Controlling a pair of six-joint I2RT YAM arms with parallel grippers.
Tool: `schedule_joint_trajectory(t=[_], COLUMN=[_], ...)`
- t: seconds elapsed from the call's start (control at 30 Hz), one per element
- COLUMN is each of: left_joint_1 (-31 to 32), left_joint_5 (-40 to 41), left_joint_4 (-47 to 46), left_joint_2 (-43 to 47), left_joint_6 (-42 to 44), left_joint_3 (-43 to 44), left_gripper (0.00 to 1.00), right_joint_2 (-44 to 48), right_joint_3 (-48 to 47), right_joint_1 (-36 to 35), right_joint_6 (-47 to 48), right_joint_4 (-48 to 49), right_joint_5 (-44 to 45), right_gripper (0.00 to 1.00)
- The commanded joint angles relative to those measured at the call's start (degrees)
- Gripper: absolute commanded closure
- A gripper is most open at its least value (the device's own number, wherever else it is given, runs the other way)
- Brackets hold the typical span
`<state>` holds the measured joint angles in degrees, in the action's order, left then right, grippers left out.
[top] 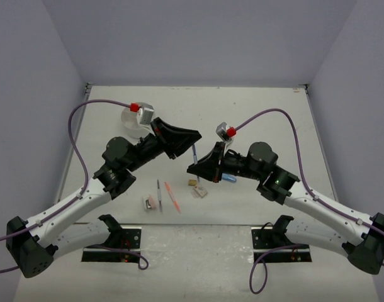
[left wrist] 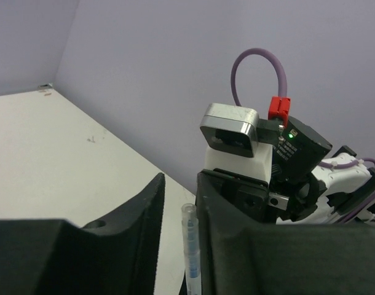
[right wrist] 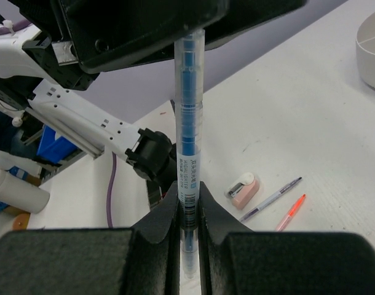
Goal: Sort the stationery into containers
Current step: Close the pen cap on the pen.
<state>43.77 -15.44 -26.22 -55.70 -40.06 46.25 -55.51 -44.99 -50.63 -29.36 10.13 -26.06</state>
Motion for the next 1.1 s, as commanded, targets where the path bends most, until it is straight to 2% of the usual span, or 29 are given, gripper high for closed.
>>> schedule_joint_trajectory(t=[0.0,0.1,0.17,0.4,0.6,0.77,0.87,1.0,1.07], left_joint_1=[-0.2,-0.1,-0.1,-0.2,0.3,4.7,8.6,9.8,9.6], left_joint_5=[-5.3,-6.6,-7.4,-9.7,-11.6,-10.5,-7.0,-1.5,3.1], left_joint_4=[-3.4,-3.5,-3.2,-2.0,-2.3,-1.7,0.1,4.5,10.2], left_joint_2=[0.4,0.8,1.2,0.6,0.0,-0.1,0.2,3.2,4.4], left_joint_6=[-1.7,-2.1,-2.3,-2.7,-3.5,-3.0,-1.5,-0.2,2.3], left_joint_3=[0.1,-0.4,-0.6,-1.7,-5.4,-8.4,-9.7,-10.6,-7.7], left_gripper=[0.77,0.86,1.0,1.0,1.0,1.0,1.0,1.0,1.0], right_joint_2=[-0.1,-0.4,-0.7,-4.4,-8.8,-15.1,-19.1,-20.6,-19.9], right_joint_3=[-4.4,-5.9,-7.5,-17.1,-27.6,-43.6,-51.1,-52.8,-47.5], right_joint_1=[-0.3,-0.2,-0.2,0.0,2.6,5.0,6.6,7.5,7.4], right_joint_6=[1.7,2.4,3.2,7.2,9.6,11.2,11.9,12.3,12.3], right_joint_4=[-0.7,-2.0,-3.4,-9.9,-14.3,-19.8,-23.1,-23.2,-20.1], right_joint_5=[1.9,2.5,3.2,9.8,10.6,9.3,9.7,7.5,4.1], right_gripper=[1.0,1.0,1.0,1.0,1.0,1.0,1.0,1.0,1.0])
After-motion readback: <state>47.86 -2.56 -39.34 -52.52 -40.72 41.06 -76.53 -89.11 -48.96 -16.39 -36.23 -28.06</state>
